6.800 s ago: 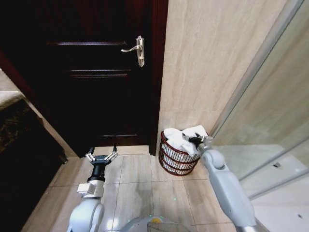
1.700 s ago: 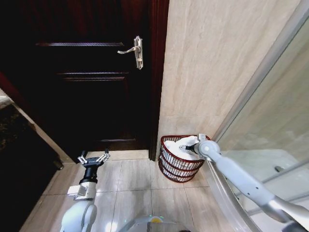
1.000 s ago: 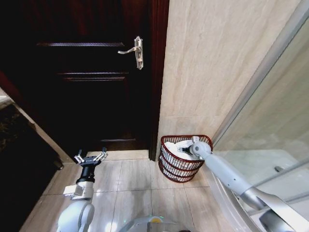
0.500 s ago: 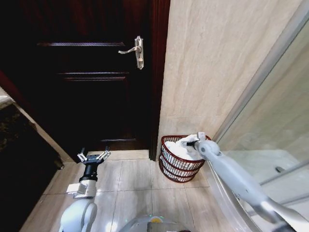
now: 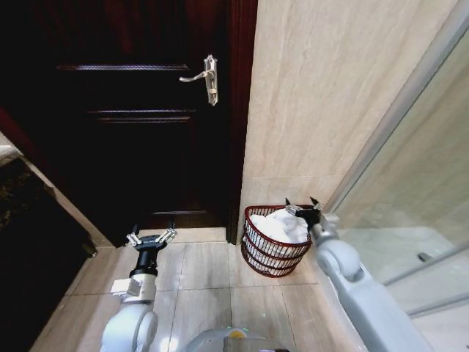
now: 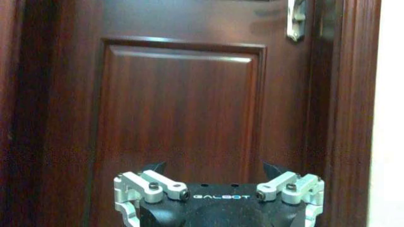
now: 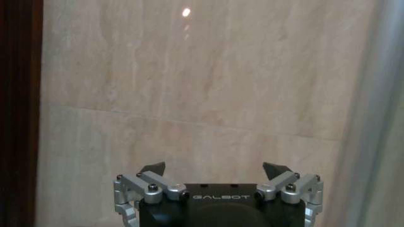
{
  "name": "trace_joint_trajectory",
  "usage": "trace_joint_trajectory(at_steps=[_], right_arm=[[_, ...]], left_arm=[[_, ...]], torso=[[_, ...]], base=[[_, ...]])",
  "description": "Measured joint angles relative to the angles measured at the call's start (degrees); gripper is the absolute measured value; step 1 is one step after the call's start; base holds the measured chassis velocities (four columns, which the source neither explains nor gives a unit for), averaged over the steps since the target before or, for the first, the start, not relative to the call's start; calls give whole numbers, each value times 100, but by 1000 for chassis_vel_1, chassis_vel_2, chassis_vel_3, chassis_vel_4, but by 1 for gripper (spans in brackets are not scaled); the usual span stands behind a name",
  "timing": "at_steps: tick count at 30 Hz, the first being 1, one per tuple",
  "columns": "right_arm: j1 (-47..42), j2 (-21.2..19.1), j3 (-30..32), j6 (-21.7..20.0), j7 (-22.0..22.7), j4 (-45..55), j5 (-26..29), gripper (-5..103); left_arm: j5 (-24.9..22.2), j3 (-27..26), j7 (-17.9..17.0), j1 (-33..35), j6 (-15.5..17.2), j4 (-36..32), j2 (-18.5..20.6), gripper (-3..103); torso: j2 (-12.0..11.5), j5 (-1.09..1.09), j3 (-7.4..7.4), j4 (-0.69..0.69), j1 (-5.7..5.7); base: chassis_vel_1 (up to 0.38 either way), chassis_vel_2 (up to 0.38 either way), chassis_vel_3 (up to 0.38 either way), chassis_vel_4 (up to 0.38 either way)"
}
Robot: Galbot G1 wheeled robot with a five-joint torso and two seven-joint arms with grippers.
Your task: Discard the used towel into the hamper.
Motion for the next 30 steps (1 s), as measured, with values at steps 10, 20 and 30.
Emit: trace_joint_trajectory(at_steps=[10,20,30], right_arm=[[-959,695,821,960,-606,127,-684,100],[-1592,1616,874,1368,-936,640,-1373,100],[-1798,1806,878,1551,-889,818,-1424,100]], left_arm=[[-52,199,109,-136,83,270,177,100],[124,156,254,6,115,238,135,100],[43,10,269,-56,-49,439,21,100]], torso=[[0,-4,0,1,0],[0,-5,0,2,0],[0,-6,1,1,0]], base=[[0,0,0,0],[0,0,0,0],[0,0,0,0]])
